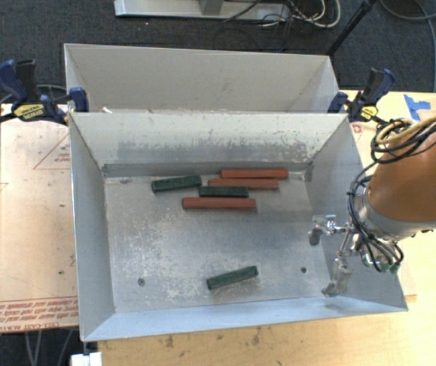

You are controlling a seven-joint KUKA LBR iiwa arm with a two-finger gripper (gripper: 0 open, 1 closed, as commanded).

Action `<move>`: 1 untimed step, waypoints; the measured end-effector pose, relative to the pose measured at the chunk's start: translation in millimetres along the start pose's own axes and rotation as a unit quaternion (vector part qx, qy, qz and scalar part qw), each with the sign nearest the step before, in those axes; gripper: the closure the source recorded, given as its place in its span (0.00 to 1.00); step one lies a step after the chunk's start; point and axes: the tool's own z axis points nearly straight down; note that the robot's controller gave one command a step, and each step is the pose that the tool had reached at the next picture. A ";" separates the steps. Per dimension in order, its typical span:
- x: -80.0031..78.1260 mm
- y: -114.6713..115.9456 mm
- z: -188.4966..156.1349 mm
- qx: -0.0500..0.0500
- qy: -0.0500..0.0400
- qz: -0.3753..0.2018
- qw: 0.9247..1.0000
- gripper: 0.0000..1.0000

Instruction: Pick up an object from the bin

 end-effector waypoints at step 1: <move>-9.4 57.8 10.3 -0.001 -0.003 -0.027 1.000 0.00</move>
Offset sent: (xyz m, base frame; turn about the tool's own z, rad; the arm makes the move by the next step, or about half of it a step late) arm 0.0089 0.0532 -0.0091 -0.0464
